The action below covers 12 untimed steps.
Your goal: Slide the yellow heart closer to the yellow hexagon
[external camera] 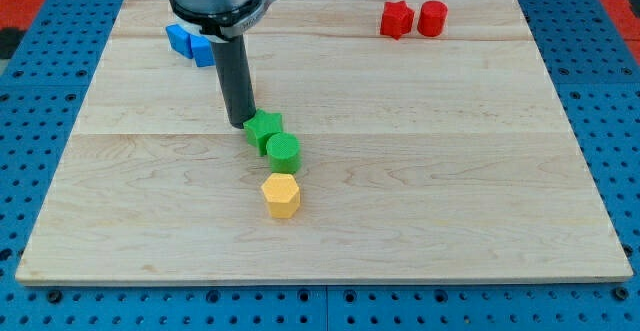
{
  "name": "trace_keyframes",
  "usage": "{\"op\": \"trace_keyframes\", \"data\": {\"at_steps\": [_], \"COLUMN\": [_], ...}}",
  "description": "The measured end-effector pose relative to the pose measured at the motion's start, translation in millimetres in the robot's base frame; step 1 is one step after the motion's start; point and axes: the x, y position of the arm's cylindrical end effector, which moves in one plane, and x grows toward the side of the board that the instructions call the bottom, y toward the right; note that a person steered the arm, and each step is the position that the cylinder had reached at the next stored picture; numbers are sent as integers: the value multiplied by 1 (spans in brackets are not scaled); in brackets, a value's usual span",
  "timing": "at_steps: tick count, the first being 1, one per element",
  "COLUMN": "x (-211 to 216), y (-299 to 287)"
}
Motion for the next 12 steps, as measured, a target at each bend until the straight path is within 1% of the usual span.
{"op": "trace_keyframes", "data": {"at_steps": [2, 3, 4, 5, 6, 7, 9, 10, 11, 12], "x": [2, -10, -21, -34, -52, -84, -75, -58, -30, -34], "y": [4, 8, 26, 67, 87, 50, -64, -102, -108, -107]}}
